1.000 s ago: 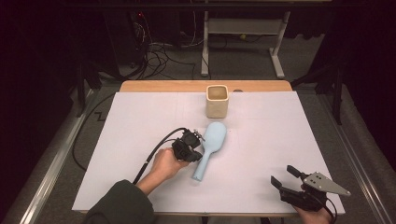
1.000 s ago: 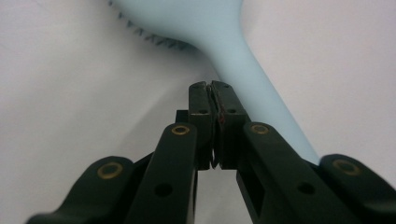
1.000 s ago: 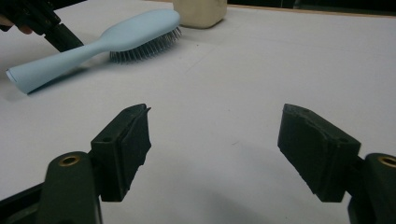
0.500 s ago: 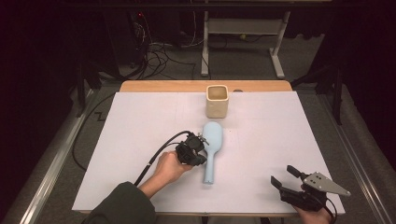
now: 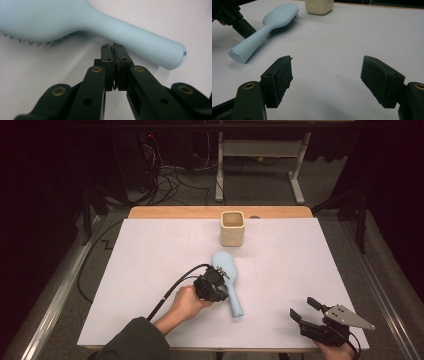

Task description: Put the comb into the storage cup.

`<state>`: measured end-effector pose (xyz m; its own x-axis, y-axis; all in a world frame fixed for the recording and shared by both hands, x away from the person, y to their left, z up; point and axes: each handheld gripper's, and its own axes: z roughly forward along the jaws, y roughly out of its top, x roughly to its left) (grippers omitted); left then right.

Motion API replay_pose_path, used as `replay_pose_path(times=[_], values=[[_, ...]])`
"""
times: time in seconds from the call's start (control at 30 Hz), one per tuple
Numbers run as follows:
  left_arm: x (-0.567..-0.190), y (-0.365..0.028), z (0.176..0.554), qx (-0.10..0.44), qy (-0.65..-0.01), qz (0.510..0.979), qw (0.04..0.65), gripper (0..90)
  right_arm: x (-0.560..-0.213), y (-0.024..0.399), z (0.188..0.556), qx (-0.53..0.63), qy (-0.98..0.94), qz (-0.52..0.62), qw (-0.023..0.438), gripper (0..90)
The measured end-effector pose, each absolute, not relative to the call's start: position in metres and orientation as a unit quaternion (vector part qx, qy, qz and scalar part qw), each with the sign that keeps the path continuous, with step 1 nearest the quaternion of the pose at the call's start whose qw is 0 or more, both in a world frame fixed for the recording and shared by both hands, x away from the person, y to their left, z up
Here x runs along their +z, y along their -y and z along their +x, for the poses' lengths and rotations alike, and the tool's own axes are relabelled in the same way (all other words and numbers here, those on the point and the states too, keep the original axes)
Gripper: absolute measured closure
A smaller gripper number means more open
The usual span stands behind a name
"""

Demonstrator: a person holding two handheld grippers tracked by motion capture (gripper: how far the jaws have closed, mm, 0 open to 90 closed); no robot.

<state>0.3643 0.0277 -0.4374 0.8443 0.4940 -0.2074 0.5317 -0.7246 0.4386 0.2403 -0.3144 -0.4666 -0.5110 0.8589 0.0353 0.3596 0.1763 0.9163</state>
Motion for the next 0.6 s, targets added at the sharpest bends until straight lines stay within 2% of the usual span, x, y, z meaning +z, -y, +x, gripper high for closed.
replay_pose_path(times=[0.33, 0.6], values=[[-0.439, -0.013, 0.363, -0.032, -0.266, 0.932, 0.246, 87.1, -0.466, 0.315, 0.24, 0.484, -0.722, 0.421, 0.257, 25.9], [-0.431, -0.021, 0.358, -0.011, -0.261, 0.932, 0.251, 80.6, -0.466, 0.315, 0.24, 0.485, -0.722, 0.421, 0.257, 25.9]])
